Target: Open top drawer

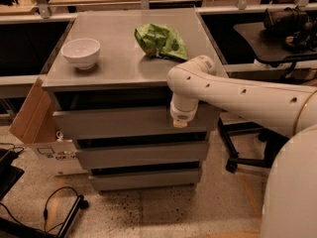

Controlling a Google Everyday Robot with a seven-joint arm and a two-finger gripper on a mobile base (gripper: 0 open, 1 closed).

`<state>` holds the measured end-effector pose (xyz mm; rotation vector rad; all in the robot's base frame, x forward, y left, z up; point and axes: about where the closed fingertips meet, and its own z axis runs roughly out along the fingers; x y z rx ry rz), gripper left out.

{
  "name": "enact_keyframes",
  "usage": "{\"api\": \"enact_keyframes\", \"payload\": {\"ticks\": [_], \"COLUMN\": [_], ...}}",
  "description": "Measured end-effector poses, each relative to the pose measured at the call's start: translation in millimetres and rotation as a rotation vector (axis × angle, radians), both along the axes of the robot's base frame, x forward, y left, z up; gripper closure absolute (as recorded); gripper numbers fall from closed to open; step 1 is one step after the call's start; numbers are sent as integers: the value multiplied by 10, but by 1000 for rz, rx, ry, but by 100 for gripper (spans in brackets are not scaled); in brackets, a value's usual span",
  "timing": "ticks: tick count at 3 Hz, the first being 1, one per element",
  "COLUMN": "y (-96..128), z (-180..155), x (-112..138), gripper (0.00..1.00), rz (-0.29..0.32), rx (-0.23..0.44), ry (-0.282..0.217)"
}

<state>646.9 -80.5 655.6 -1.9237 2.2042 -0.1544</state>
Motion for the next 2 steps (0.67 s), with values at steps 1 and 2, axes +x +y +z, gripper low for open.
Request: {"api": "enact_keyframes", "payload": {"ticks": [1, 2], "y": [0, 0], "z": [35, 42], "x": [0, 0], "gripper": [79, 56], "rz": [0, 0], "rx": [0, 0], "ry": [0, 0]}}
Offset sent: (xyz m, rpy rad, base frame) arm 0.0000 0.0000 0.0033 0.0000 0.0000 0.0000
